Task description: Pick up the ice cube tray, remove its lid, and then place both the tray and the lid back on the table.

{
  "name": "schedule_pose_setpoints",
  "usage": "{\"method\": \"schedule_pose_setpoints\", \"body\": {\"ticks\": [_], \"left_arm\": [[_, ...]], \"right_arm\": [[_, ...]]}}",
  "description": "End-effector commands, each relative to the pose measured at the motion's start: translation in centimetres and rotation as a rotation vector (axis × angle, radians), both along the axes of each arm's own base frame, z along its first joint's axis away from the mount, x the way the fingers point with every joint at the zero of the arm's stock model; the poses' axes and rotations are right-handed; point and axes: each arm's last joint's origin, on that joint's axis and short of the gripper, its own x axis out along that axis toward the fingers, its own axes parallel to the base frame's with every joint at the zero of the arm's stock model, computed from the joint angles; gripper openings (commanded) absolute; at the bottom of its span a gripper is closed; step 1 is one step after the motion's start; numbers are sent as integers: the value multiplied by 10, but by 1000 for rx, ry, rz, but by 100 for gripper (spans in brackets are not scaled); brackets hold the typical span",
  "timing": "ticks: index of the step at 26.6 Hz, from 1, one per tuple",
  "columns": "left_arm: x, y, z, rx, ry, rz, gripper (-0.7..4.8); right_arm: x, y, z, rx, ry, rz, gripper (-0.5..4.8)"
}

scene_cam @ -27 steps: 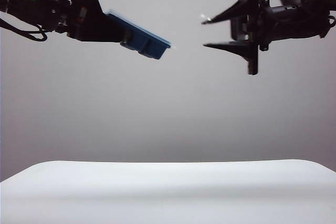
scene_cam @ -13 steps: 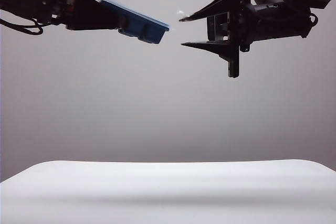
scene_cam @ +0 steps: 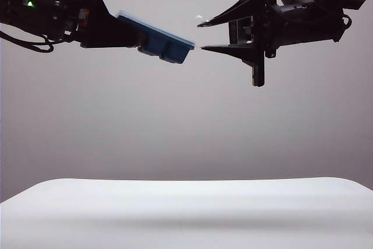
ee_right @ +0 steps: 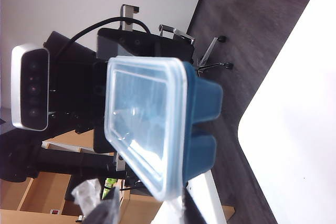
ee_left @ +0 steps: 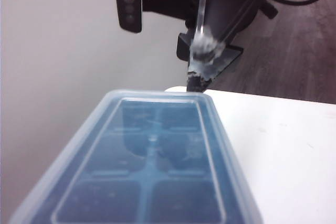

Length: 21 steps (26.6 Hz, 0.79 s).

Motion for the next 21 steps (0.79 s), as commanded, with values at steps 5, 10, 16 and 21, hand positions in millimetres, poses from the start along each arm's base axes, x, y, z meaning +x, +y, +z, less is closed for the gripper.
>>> {"method": "schedule_pose_setpoints", "body": {"ticks": [5,10,16,21], "left_arm": [[1,0,7,-26,-43,-2,178],[1,0,7,-28,-44,-1,178],[1,0,7,-28,-42,-1,178],[1,0,5,-23,-26,-1,178]], "right_arm": [[0,0,4,8,-20,5,136],[-1,2,4,8,-20,9,105],[-4,11,4,1,-24,23,102],[-3,10,4,-2,-35,13,45]]}}
